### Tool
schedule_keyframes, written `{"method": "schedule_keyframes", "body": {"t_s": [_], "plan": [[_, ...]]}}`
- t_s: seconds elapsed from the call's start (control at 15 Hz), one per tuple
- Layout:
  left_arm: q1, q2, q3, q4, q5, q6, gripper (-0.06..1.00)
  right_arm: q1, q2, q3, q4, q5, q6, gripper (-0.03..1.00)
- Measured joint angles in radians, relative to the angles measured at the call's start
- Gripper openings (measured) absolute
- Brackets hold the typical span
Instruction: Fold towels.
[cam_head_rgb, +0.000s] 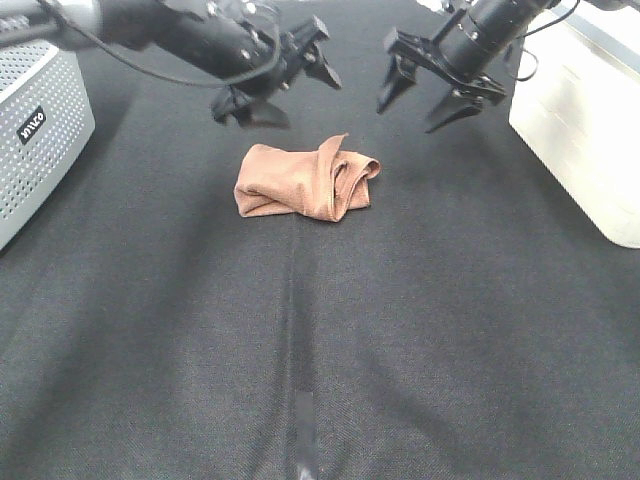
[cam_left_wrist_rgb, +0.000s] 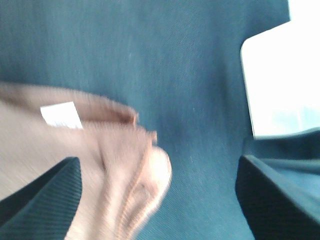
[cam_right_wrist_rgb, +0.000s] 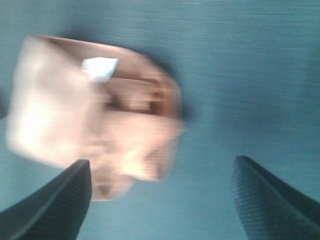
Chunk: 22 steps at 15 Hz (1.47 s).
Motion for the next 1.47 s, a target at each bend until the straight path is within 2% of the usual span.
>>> {"method": "schedule_keyframes", "body": {"t_s": [0.2,0.27,0.53,0.67,0.8,1.13,1.47], "plan": [[0.084,-0.059,-0.001,0.093,-0.038,0.006,0.80,0.039,0.000,0.000,0.161,0.002,-0.087,0.73],[0.084,-0.059,-0.001,0.093,-0.038,0.006,0.80,0.039,0.000,0.000,0.161,0.002,-0.087,0.73],[0.180,-0.070,-0.001,0.117,-0.019,0.006,0.80,0.157,0.059,0.000,0.386,0.005,-0.180,0.73],[0.196,-0.070,-0.001,0.122,-0.004,0.006,0.80,0.173,0.117,0.000,0.437,0.008,-0.223,0.73],[0.197,-0.070,-0.001,0.122,0.001,0.006,0.80,0.161,0.153,0.000,0.410,0.008,-0.231,0.73],[0.197,-0.070,-0.001,0.125,0.012,0.006,0.80,0.081,0.171,0.000,0.256,0.008,-0.223,0.73],[0.197,-0.071,-0.001,0.128,0.036,0.009,0.80,0.059,0.171,-0.006,0.171,-0.041,-0.176,0.73]]}}
